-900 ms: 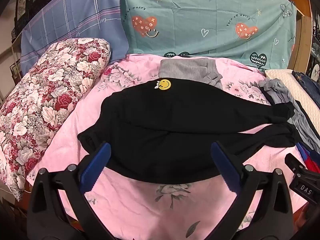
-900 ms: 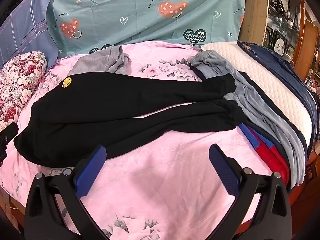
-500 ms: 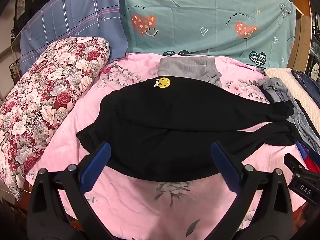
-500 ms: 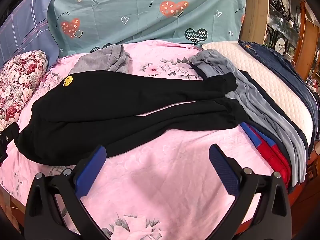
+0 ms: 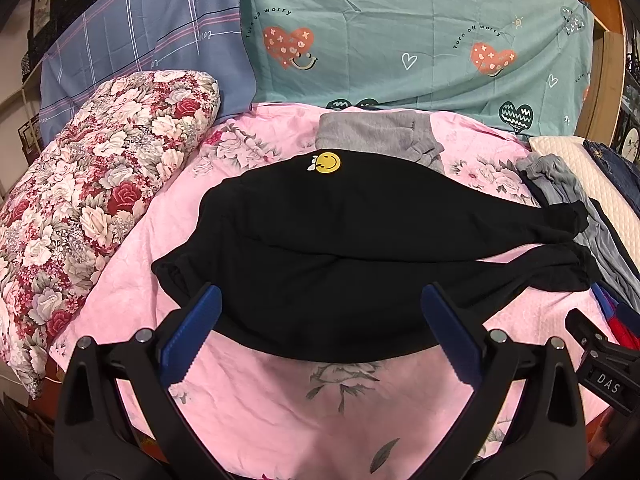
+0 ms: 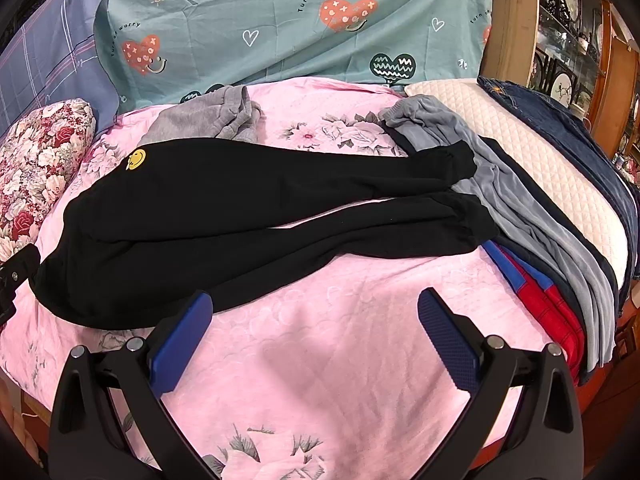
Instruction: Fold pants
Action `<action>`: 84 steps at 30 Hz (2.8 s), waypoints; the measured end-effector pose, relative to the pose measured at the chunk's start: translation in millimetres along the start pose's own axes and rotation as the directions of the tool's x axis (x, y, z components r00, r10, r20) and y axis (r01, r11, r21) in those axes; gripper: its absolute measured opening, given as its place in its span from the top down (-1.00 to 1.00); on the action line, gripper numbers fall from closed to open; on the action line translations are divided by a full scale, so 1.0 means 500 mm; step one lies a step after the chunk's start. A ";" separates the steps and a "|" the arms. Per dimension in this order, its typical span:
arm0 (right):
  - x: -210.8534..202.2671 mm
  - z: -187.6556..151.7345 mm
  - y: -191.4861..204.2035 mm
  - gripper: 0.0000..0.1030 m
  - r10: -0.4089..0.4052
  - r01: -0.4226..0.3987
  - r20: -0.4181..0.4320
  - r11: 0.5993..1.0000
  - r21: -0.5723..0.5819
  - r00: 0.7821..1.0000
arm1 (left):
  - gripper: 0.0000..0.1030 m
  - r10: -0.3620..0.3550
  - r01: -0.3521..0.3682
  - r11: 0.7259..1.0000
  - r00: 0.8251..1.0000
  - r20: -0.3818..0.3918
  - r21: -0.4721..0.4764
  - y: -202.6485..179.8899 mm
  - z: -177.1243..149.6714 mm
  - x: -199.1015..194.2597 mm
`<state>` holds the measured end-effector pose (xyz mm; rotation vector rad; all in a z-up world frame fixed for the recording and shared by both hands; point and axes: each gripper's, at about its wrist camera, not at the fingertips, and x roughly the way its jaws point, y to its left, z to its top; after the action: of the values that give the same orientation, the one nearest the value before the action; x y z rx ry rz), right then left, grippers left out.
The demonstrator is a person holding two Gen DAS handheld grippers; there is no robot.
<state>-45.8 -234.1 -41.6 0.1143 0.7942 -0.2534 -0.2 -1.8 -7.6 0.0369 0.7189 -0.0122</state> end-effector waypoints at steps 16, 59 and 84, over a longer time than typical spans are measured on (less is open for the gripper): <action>-0.003 -0.004 0.006 -0.97 0.002 -0.002 0.003 1.000 -0.009 1.000 | -0.96 0.003 -0.003 1.000 1.000 0.006 -0.003 0.011 -0.003 -0.005; 0.003 -0.016 0.011 -0.97 -0.007 0.007 -0.005 1.000 -0.018 1.000 | -0.96 0.009 -0.009 1.000 1.000 -0.020 -0.017 0.029 -0.015 0.009; 0.068 -0.031 -0.013 -0.97 0.019 -0.018 -0.100 1.000 0.004 0.995 | -0.96 -0.258 0.086 0.878 0.913 -0.315 -0.470 0.361 -0.039 0.244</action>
<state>-35.3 -243.7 -76.6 0.1383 0.8918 -0.2327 82.9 179.6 -97.0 -0.4845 1.0887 -0.0136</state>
